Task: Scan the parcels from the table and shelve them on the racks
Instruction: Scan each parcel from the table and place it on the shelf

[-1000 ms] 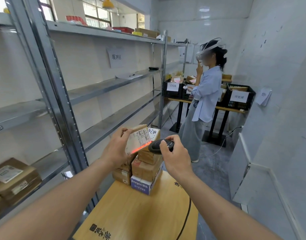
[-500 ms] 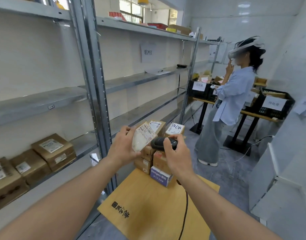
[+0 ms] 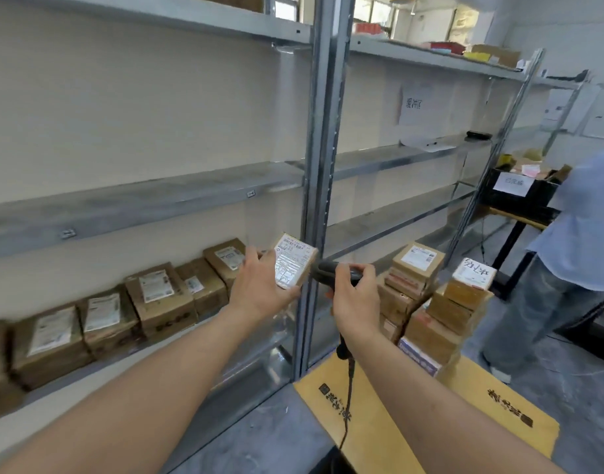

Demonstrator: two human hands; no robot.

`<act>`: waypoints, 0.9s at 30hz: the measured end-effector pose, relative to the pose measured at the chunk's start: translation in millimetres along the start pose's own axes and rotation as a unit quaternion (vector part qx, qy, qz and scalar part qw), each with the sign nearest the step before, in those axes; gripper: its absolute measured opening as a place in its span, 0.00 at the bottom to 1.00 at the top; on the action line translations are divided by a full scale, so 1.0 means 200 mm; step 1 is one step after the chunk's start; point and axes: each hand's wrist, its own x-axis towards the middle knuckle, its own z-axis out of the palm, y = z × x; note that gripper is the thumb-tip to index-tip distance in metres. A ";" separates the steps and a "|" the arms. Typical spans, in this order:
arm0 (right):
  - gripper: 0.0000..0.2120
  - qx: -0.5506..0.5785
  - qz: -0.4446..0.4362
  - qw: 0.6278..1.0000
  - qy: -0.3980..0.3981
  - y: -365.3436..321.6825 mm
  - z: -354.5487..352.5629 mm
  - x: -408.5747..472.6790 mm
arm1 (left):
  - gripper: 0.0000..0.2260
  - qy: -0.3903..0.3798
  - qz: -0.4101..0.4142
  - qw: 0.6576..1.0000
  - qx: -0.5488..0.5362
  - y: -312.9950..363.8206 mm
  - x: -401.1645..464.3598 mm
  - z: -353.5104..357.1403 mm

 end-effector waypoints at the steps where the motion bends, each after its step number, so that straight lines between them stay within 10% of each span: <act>1: 0.08 -0.002 -0.001 1.000 -0.014 -0.01 0.08 -0.03 | 0.39 0.000 -0.017 1.000 0.004 -0.09 -0.02 -0.05; 27: 0.14 -0.089 -0.135 0.922 -0.353 -0.16 1.84 -0.82 | 0.34 0.091 -0.366 0.925 0.055 -1.64 -0.68 -0.86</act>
